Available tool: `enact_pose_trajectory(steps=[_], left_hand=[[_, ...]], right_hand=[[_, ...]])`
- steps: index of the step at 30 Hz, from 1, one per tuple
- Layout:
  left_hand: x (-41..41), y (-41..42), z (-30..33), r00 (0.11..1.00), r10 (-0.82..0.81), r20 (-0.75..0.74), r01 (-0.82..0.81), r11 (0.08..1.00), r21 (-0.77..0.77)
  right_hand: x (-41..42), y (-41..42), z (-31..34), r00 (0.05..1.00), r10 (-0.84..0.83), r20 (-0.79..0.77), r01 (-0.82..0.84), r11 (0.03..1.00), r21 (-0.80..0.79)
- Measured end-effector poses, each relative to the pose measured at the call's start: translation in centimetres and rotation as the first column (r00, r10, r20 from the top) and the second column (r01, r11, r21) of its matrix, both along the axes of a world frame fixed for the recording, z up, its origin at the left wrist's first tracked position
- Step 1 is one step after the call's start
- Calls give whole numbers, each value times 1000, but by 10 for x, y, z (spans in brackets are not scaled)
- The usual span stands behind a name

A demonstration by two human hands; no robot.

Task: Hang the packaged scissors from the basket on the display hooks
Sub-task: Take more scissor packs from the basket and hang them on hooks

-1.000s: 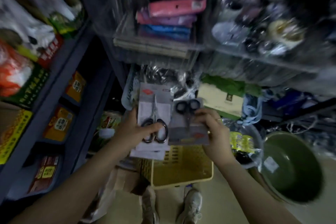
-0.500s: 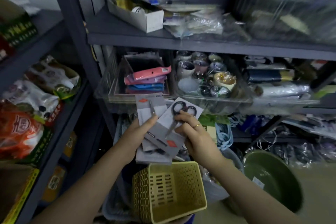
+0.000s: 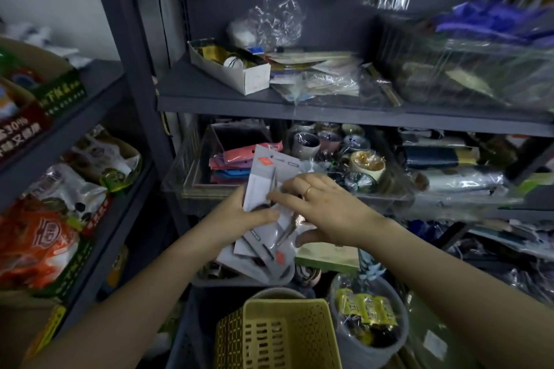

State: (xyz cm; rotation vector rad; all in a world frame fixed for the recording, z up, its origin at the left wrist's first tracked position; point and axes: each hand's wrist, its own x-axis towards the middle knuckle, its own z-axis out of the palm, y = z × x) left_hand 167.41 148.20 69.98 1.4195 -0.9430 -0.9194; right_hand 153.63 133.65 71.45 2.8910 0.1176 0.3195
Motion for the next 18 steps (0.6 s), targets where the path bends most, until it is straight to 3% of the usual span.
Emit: enact_pose_trajectory(steps=[5,8,12,15,18], left_hand=[[12,-22,25,994,102,-42,-102,995,6],[20,-37,45,974,181,-133,-180,983,19],[38,-67,81,909,263,-324,-268,963,29],[46,-87,106,893,335,-301,-349,937,7],[41,-102,139,855,459,-243,-504,845,-178]], right_hand=[[7,-25,20,984,70,162,-87,991,100],[6,-47,56,977,8,213,-80,940,332],[7,-81,102,922,-287,260,24,712,702],[18,-112,126,847,-395,356,-129,497,858],[36,-136,154,811,-430,396,-273,321,907]])
